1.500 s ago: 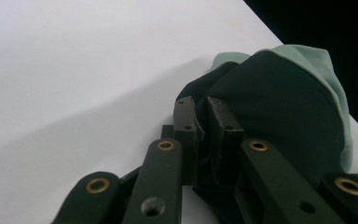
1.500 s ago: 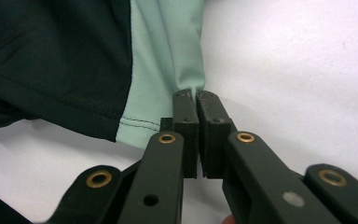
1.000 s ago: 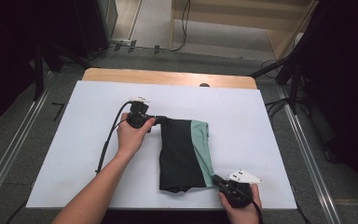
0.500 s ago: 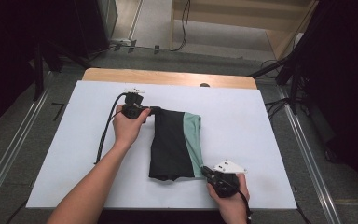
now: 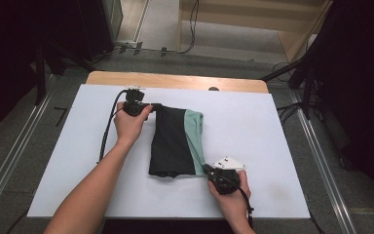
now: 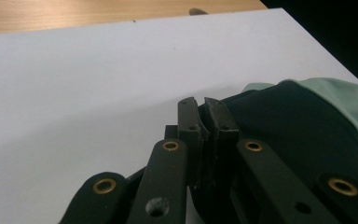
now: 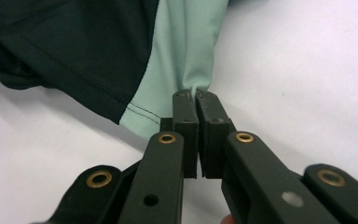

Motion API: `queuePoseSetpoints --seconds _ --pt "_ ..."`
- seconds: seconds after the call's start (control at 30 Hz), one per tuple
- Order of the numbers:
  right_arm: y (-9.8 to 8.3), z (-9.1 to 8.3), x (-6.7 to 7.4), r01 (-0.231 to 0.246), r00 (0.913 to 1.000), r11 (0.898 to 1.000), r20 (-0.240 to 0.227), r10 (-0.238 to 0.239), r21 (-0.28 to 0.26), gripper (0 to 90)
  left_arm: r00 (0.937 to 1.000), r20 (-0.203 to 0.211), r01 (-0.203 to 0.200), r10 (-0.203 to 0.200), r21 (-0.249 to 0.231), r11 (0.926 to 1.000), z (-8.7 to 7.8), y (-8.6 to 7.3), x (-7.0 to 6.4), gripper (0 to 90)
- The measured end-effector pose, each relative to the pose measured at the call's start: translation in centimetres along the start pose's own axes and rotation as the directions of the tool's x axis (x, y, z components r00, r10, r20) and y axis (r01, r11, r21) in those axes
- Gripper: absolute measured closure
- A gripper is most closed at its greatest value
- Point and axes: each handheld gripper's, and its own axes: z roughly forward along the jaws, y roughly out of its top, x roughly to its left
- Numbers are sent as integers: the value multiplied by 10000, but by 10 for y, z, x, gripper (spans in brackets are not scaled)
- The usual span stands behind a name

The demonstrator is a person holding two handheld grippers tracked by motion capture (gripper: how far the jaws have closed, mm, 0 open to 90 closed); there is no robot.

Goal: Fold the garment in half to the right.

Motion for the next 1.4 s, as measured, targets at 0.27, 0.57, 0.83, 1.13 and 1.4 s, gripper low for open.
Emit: queuePoseSetpoints --seconds 0.27,0.57,0.83,1.13,1.4 --pt "13 15 -5 -106 9999 9999 -69 106 -5 859 9995 -241 195 -196 -23 9998 6 8 13 862" --pt "15 19 0 170 9997 9998 -162 -168 97 858 9979 38 641 -641 2 9979 12 6 19 839" --pt "14 19 -4 -145 9991 9998 -407 151 141 851 9974 359 643 -621 -617 9960 -9 -3 14 542" --pt "14 18 -6 -263 9977 9996 -621 266 68 835 9984 539 -134 179 -833 9964 -46 -32 -14 468" --pt "15 17 -8 -278 9971 9996 -709 275 -33 835 9916 1115 -570 663 -840 9948 -74 -71 -44 472"
